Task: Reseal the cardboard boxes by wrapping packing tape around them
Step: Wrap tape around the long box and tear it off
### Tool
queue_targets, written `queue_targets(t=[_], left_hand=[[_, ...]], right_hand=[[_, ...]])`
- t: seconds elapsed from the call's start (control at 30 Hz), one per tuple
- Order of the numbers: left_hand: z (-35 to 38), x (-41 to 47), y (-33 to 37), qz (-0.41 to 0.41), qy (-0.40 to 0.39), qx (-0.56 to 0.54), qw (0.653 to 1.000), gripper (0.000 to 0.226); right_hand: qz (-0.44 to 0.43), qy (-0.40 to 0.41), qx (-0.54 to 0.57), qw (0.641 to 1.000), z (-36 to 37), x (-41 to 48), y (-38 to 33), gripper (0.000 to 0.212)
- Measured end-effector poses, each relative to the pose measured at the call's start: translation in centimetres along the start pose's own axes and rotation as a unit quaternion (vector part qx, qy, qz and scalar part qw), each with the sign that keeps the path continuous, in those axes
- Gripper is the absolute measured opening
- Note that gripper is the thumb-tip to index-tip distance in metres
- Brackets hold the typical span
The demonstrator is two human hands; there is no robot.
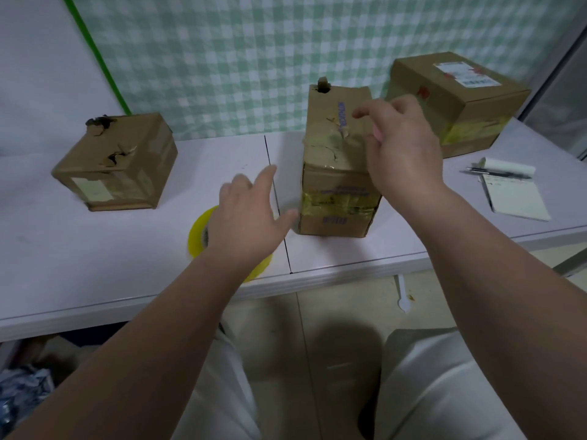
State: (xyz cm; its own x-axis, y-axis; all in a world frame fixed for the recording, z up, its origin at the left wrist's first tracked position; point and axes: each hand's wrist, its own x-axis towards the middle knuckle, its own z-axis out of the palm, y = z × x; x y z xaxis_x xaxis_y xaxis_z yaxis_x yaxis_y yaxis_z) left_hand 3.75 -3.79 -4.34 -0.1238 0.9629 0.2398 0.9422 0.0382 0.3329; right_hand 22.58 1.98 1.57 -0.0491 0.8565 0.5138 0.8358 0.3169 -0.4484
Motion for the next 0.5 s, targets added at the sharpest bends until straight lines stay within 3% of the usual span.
queue_targets(t=[0.13,0.27,0.4,0.5], left_hand=[[-1.5,2.6,1.7,0.100,0.024,-0.136,0.985,0.072],[-1.0,5.7,2.3,0.199,-0.031,-0.120,0.972,0.060],[0.2,6.4,2.0,0.214,-0.031,-0.180,0.960,0.055],[0.8,6.2,1.6,0.224,-0.005,-0.201,0.954,0.059]], right_hand=[[-0.006,-0.020,0.021,1.000,0.9,-0.1,1.1,0.035],[-0.021,-0.030,0.039,0.999,1.6,0.1,1.7,0.024],[-0.060,-0.043,0.016,0.997,2.1,-0.3,2.2,0.024],[-0.077,-0.049,0.022,0.996,2.3,-0.5,2.1,0.038]])
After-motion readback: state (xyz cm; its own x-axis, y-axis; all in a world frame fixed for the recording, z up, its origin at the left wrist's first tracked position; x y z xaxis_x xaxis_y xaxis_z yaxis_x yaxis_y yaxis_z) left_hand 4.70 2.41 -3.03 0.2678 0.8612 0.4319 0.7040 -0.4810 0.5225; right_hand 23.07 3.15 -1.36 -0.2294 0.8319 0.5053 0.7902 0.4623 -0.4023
